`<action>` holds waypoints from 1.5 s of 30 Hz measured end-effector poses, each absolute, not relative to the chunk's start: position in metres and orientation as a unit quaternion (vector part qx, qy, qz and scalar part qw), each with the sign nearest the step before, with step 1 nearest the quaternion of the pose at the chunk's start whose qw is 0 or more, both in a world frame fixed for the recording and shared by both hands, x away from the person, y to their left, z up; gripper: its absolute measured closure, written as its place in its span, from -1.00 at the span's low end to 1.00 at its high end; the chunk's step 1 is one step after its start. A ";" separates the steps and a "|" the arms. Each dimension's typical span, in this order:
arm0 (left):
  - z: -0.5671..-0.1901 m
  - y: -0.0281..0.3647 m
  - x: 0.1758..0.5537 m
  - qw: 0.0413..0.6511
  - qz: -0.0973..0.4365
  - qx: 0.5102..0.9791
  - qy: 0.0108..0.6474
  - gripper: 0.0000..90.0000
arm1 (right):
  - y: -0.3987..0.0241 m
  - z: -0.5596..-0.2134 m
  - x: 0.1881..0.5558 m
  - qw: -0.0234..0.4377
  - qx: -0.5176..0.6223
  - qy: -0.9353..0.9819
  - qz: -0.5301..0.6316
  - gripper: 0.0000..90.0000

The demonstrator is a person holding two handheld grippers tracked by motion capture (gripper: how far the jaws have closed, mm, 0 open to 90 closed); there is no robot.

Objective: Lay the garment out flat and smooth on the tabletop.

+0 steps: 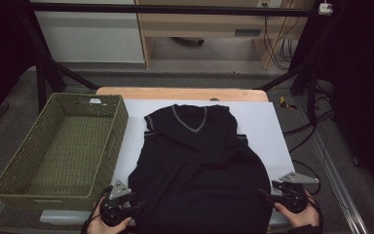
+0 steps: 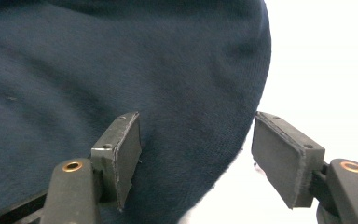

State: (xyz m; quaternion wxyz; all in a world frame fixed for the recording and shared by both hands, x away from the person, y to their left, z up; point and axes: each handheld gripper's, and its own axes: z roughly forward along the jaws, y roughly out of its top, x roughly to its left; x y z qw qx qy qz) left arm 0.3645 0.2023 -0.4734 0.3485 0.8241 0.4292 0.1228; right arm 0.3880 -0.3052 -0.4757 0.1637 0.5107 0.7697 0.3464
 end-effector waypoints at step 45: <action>-0.472 0.211 0.369 0.321 0.158 0.830 0.428 0.60 | -0.298 -0.476 0.384 0.171 0.493 0.787 0.330 0.47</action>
